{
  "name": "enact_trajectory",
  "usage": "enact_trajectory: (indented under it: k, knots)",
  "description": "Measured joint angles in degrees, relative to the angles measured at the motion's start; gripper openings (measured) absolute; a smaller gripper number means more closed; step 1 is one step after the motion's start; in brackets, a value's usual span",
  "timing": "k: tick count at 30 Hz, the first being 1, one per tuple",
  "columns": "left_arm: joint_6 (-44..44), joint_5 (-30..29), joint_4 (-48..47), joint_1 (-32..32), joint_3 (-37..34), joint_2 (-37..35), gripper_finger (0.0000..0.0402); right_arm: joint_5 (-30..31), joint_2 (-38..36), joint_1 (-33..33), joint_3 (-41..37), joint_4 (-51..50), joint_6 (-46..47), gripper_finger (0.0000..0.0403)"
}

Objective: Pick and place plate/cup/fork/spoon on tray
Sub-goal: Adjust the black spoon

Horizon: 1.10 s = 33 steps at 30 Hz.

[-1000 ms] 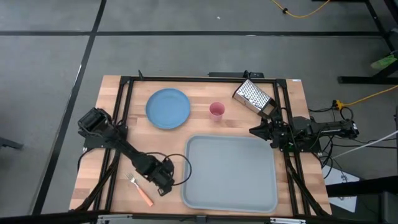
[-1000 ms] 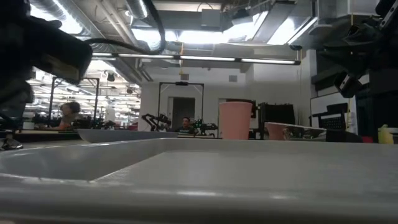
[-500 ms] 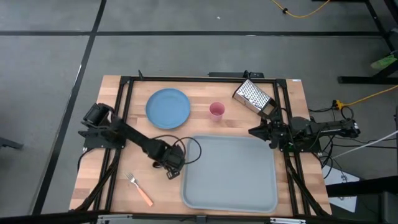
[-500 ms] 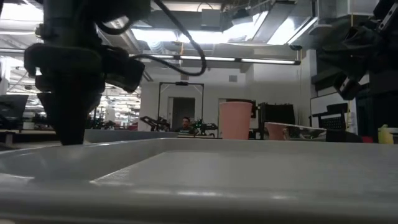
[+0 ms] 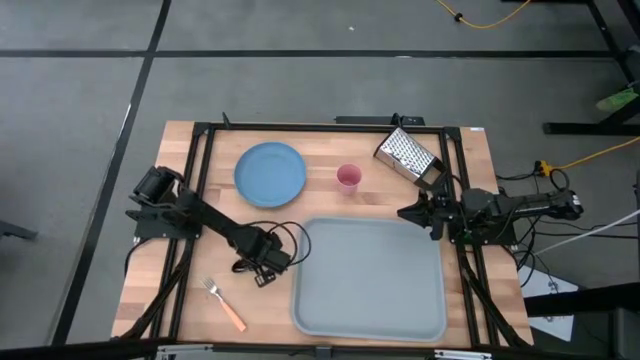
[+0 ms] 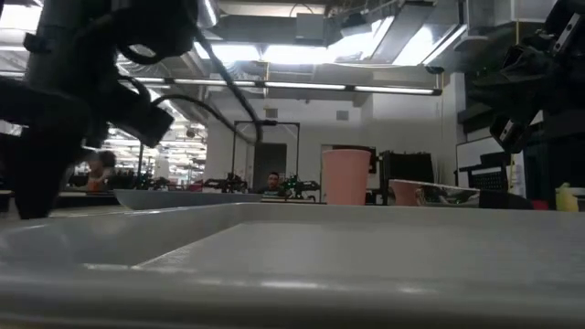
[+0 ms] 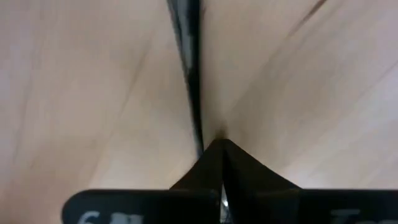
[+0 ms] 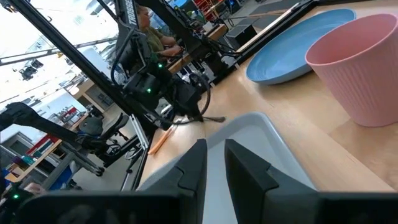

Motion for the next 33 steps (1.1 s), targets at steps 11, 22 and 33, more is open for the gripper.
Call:
enact_trajectory:
  k: [11, 22, 33]
  knots:
    - [-0.39, -3.69, -9.88, 0.65, -0.16, 0.13, 0.0000, 0.02, 0.70, 0.00, 0.00, 0.00, 0.02, 0.0061]
    - [-0.44, -11.36, -13.94, 1.61, 2.31, 0.06, 0.0000, 0.02, 0.70, 0.00, 0.00, 0.00, 0.00, 0.0061]
    - [0.05, -15.26, -13.15, 6.01, 1.06, 0.06, 0.0000, 0.02, 0.70, 0.00, -0.01, -0.02, 0.00, 0.0061]
